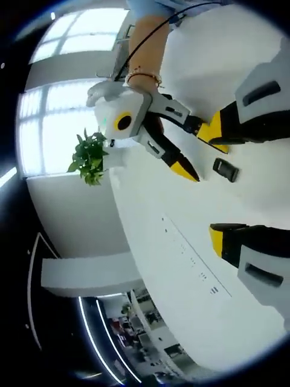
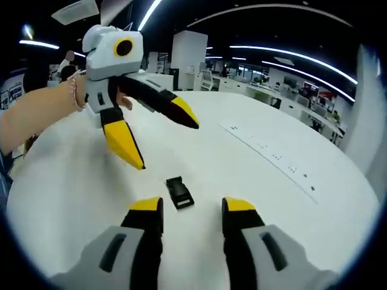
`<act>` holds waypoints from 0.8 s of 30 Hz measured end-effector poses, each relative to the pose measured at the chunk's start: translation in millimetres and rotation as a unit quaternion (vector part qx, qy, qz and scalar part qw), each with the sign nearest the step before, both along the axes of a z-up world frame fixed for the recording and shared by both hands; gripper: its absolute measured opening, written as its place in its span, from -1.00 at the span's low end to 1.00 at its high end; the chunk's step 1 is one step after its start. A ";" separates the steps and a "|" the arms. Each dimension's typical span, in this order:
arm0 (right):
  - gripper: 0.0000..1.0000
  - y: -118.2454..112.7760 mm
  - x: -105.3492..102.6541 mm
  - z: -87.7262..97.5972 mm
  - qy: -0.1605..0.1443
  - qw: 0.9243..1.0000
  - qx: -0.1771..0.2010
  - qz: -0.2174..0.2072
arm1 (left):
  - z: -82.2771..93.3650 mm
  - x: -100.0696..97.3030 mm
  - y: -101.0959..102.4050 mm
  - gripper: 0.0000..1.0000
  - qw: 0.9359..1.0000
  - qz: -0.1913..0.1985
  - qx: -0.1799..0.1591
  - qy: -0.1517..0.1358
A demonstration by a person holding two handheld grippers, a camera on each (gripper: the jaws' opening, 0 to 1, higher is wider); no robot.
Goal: Snap the two parts of the plastic buckle together until the buckle closes and remains connected.
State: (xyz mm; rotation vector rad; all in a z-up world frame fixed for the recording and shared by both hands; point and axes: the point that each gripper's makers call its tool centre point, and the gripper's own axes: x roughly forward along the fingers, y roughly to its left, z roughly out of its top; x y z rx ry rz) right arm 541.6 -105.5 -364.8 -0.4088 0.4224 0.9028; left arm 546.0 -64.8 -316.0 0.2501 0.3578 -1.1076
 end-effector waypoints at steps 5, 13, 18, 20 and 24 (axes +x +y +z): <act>-0.28 -6.3 -2.0 23.0 -0.023 1.000 0.014 -0.009 | 40.4 -9.8 3.0 0.19 0.996 0.022 -0.082 -0.007; -0.73 -25.0 -7.7 57.1 -0.091 0.995 0.035 -0.032 | 69.0 -18.9 30.8 0.32 0.991 0.082 -0.095 -0.050; -0.64 -33.5 -9.2 84.6 -0.108 0.988 0.095 -0.047 | 85.7 -29.7 52.9 0.32 0.983 0.126 -0.108 -0.075; -0.53 -36.7 -14.2 95.9 -0.116 0.987 0.101 -0.048 | 87.4 -38.8 60.2 0.37 0.981 0.136 -0.107 -0.082; -0.36 -40.1 -28.2 120.1 -0.134 0.983 0.115 -0.046 | 93.6 -52.0 75.6 0.38 0.975 0.160 -0.092 -0.124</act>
